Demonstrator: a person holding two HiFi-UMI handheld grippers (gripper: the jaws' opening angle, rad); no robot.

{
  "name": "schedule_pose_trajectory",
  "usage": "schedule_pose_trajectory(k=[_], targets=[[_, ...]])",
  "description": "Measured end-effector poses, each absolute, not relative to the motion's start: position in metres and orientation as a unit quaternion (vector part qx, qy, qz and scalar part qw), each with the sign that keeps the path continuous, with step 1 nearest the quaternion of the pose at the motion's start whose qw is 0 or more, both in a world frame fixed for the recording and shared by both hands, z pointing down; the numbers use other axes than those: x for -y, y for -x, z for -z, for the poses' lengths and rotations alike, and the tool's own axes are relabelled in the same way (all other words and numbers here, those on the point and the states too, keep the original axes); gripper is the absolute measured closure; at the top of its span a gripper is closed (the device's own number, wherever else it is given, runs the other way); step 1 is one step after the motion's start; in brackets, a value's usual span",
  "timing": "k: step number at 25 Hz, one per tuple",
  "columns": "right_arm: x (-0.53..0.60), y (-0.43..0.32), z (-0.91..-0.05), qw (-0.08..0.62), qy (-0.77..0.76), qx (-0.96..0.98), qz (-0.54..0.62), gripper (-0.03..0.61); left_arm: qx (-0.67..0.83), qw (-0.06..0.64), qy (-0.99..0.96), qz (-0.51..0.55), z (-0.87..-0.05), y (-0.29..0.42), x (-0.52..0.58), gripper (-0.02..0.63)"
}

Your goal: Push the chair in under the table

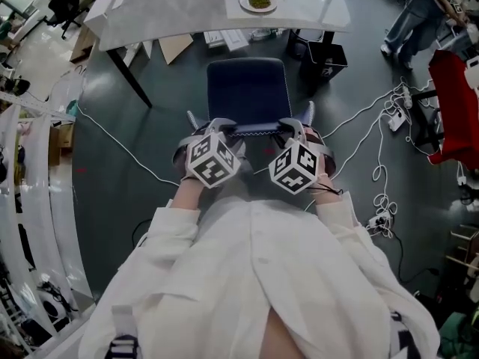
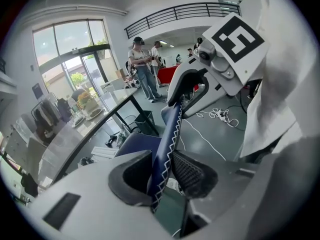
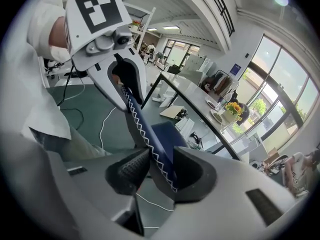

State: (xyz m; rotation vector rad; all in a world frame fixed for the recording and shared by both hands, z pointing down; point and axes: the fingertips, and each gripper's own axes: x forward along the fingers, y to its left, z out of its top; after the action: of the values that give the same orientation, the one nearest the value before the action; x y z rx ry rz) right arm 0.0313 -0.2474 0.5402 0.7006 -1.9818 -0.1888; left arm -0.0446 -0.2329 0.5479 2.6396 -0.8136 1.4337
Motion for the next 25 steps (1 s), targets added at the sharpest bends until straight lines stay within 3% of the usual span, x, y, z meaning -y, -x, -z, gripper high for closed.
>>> schedule_pose_trajectory(k=[25], targets=[[0.427, -0.006, -0.536, 0.503, -0.307, 0.807, 0.041, 0.426, 0.229, 0.018, -0.86, -0.456, -0.543, 0.07, 0.411, 0.488]])
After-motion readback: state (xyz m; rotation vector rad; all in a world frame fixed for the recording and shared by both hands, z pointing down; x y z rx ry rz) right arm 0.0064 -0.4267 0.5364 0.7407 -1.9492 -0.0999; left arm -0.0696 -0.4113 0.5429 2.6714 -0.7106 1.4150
